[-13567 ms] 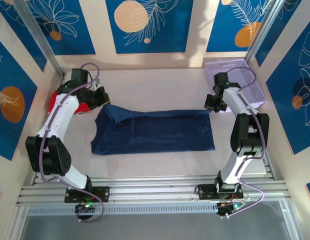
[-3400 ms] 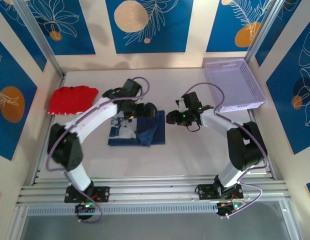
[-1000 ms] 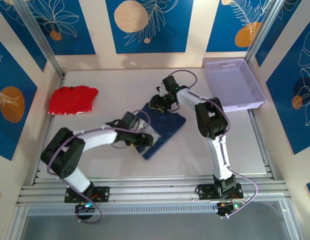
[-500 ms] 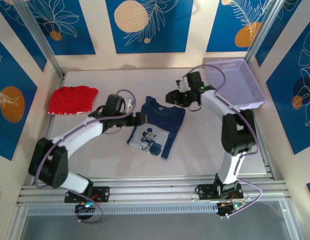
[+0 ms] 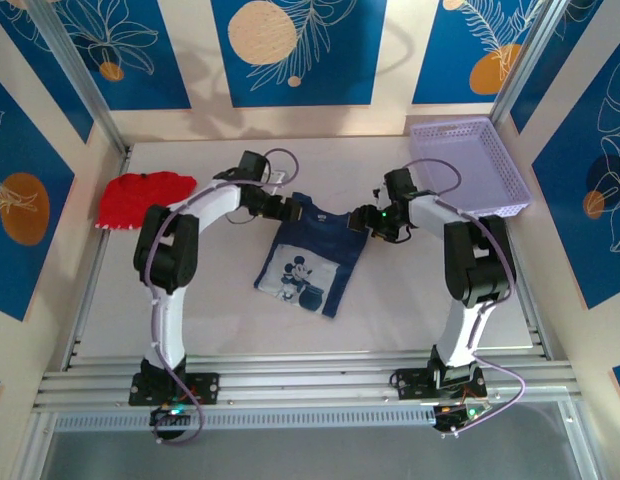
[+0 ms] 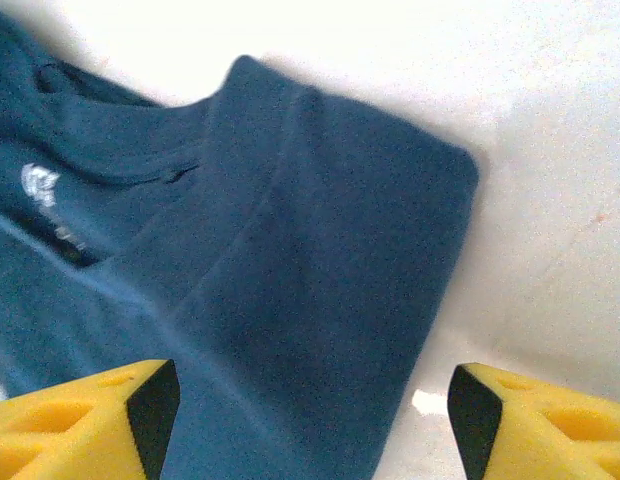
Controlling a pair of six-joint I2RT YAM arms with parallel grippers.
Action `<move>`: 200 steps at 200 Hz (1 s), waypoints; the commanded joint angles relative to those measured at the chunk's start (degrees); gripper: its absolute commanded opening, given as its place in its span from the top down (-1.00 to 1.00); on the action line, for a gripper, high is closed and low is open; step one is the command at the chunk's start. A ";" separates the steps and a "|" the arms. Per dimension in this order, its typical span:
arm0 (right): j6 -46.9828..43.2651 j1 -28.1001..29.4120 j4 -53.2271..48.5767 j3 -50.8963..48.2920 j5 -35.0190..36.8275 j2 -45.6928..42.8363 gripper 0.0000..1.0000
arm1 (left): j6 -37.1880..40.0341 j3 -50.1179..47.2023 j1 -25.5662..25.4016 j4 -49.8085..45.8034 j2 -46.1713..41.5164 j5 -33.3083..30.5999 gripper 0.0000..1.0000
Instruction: Fold the inside-out t-shirt
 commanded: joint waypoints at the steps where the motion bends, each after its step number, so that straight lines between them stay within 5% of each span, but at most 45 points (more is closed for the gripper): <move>1: -0.89 -0.54 -1.22 4.13 0.97 3.33 -0.48 | 4.84 6.93 0.40 -5.97 5.36 3.26 -0.77; 76: -0.54 0.31 -2.81 12.09 -1.39 12.27 -0.32 | 4.33 27.84 0.56 -15.53 22.00 11.94 -0.49; 200: 1.61 0.29 3.84 15.32 -6.27 14.62 0.75 | 0.80 33.89 1.48 -14.15 26.50 23.69 0.74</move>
